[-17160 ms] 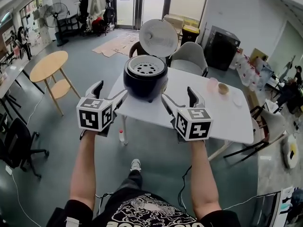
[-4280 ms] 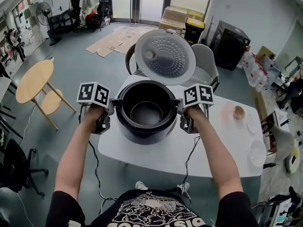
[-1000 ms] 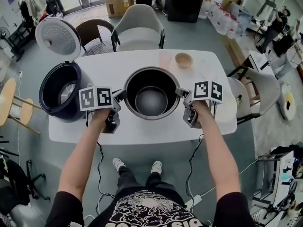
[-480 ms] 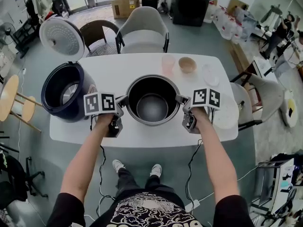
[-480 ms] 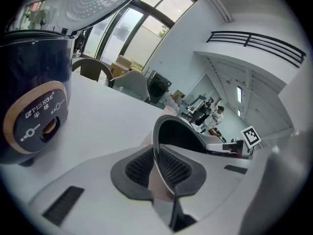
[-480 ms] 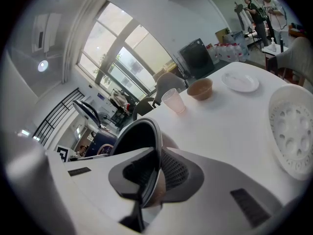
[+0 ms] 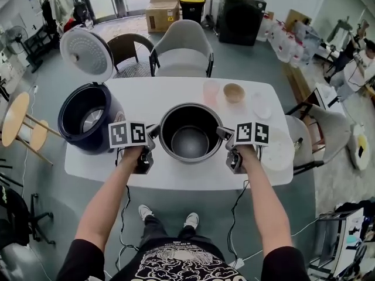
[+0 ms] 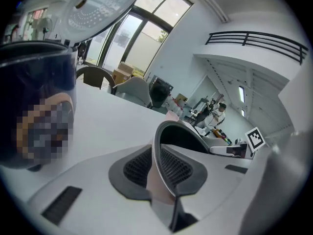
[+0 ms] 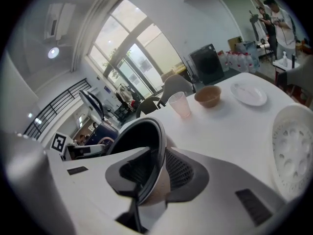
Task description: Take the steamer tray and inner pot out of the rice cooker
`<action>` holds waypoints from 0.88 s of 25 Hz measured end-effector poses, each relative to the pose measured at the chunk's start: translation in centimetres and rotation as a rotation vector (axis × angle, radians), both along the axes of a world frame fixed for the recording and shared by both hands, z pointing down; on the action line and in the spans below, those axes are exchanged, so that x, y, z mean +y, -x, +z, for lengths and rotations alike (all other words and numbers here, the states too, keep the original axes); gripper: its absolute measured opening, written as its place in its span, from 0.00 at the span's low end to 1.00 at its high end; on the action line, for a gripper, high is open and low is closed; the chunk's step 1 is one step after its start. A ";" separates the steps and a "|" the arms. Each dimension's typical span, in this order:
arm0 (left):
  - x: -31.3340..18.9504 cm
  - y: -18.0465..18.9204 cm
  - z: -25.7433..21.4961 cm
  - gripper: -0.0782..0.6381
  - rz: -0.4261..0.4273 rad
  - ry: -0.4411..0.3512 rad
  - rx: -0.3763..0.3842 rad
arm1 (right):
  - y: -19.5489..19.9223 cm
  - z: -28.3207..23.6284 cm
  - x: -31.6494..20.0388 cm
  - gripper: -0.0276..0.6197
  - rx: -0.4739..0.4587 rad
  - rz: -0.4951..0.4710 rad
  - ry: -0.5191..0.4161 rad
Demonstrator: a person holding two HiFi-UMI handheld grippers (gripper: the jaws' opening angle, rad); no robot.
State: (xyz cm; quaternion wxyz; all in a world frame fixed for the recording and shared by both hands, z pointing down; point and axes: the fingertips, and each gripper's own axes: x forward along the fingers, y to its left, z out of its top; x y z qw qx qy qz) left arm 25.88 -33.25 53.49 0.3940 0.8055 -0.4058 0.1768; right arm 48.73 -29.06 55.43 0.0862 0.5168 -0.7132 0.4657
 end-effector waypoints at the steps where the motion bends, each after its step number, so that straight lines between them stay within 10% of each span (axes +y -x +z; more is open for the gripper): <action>1: 0.0 0.2 -0.6 0.21 -0.007 -0.022 -0.014 | -0.1 -0.4 0.2 0.22 0.032 -0.017 -0.019; 22: 7.7 1.4 -21.5 0.16 0.072 -0.532 -0.179 | 6.9 -22.5 5.1 0.12 0.319 -0.116 -0.512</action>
